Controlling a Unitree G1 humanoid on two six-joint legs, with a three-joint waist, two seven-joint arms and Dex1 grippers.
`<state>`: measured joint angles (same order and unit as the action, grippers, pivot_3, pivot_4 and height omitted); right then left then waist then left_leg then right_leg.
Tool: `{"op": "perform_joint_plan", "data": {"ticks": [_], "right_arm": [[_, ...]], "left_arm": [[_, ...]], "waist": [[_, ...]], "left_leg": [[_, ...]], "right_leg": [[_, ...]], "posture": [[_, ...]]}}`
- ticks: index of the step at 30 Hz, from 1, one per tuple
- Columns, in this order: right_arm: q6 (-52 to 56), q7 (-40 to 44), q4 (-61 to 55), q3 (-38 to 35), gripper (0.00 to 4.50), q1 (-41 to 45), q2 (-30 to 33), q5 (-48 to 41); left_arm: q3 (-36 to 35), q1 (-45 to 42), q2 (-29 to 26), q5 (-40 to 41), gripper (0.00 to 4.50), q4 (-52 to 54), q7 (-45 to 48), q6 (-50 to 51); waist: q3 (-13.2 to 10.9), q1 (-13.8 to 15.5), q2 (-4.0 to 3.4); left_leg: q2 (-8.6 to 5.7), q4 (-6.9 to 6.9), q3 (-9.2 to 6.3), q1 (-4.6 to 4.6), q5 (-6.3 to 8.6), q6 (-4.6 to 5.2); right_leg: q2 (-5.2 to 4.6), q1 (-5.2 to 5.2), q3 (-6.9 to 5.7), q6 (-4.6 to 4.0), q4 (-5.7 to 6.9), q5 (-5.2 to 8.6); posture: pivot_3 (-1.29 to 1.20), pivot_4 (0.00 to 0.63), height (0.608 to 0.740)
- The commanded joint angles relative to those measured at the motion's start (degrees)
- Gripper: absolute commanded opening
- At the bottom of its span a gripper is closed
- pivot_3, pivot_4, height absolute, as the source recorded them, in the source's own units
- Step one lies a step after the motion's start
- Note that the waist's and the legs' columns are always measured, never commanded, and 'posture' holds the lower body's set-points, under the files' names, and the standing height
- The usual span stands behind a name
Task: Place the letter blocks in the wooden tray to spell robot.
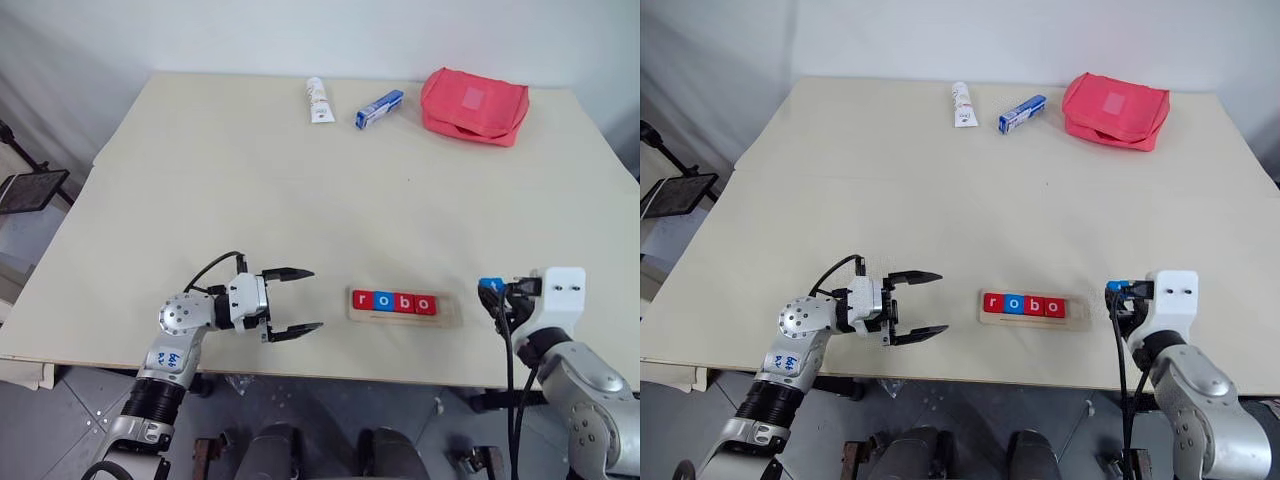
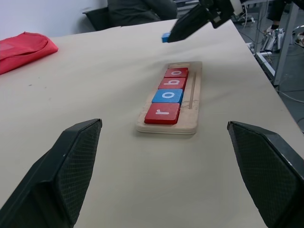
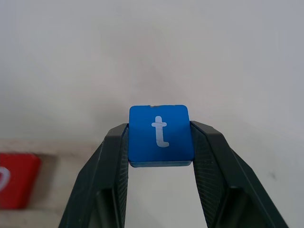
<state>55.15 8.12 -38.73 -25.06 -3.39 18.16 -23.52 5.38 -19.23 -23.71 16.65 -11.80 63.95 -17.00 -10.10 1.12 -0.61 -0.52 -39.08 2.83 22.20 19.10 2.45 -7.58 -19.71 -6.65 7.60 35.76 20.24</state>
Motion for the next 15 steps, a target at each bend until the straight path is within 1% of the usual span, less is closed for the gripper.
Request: {"op": "perform_joint_plan", "data": {"ticks": [1, 6, 13, 15], "right_arm": [[-1.3, -0.4, -0.8, -1.3, 1.47, -0.5, -0.3, -0.3], [-2.1, -0.7, 0.9, -1.1, 1.47, -1.0, -0.5, 0.0], [-4.8, -0.7, 3.0, -0.5, 1.47, -3.3, -1.4, 0.4], [-5.4, -0.5, 3.2, -0.3, 2.2, -3.5, -1.4, 0.2]], "left_arm": [[-0.9, 1.0, -1.1, 1.5, 4.5, 2.9, 0.4, 0.4], [-1.0, 2.1, -2.4, 2.0, 4.5, 4.6, 1.0, 1.9], [-1.1, 2.5, -2.7, 2.3, 4.5, 5.3, 0.8, 2.7], [-1.2, 2.4, -2.7, 2.3, 4.5, 5.1, 0.9, 2.8]], "waist": [[0.0, 0.0, 0.0], [0.0, -0.1, 0.0], [0.0, 0.1, 0.0], [0.0, 0.1, 0.0]], "left_leg": [[0.01, 0.0, 0.0, -0.01, 0.0, 0.0], [0.02, 0.01, 0.01, -0.01, 0.0, 0.0], [0.0, 0.03, 0.01, -0.01, 0.01, 0.01], [0.0, 0.04, 0.02, -0.02, 0.01, 0.01]], "right_leg": [[0.02, 0.0, 0.0, 0.0, 0.0, 0.0], [0.02, 0.0, 0.02, 0.0, 0.0, 0.0], [0.01, 0.0, 0.07, 0.0, 0.0, 0.0], [0.02, 0.0, 0.06, 0.0, 0.0, 0.0]], "posture": [[0.0, 0.15, 0.74], [0.0, 0.15, 0.74], [0.0, 0.15, 0.74], [0.0, 0.15, 0.74]]}}
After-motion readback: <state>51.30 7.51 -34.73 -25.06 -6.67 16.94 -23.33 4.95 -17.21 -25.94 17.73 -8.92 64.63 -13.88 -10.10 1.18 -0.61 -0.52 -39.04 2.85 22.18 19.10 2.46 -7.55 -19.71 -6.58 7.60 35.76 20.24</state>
